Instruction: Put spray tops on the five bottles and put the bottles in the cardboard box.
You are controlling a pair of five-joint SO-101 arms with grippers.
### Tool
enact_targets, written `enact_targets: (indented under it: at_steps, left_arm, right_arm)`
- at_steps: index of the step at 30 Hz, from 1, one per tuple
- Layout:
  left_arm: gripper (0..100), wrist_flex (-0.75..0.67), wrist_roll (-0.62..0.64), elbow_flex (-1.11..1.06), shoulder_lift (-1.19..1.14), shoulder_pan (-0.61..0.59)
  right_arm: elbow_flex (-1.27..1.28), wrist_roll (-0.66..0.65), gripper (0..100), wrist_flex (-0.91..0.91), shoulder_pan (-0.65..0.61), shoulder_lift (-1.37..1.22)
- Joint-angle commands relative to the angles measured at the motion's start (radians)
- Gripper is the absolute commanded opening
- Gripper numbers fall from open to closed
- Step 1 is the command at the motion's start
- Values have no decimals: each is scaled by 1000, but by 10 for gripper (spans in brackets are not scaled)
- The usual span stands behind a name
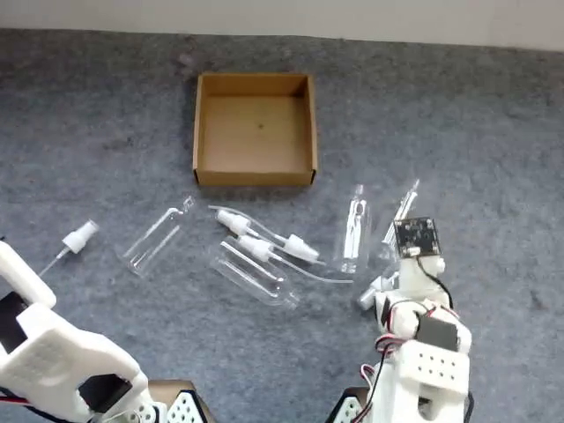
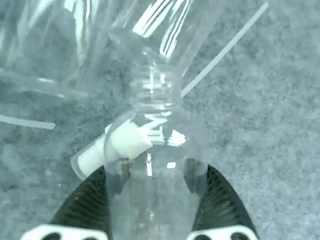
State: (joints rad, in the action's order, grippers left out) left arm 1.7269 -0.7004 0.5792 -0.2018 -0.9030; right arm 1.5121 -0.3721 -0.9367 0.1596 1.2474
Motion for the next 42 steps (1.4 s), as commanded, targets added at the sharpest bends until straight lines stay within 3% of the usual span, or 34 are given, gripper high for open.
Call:
enact_targets:
  at_steps: [1, 8, 13, 19, 23, 42]
  left_arm:
    - [56, 14, -2, 4, 124, -16]
    - [59, 3, -3, -243, 357, -7]
    - [59, -133, -3, -446, 524, -7]
    - [60, -172, -8, -624, 644, 27]
    - [61, -170, -8, -657, 680, 53]
    - [60, -173, -8, -730, 697, 79]
  right_arm:
    - [51, -9, 5, -7, -12, 91]
    - [234, -9, 5, -7, -5, 372]
    - [329, -8, 5, -147, -8, 591]
    - [329, -8, 5, -234, -5, 564]
    - [329, -8, 5, -311, -5, 564]
    - [329, -8, 5, -311, -8, 564]
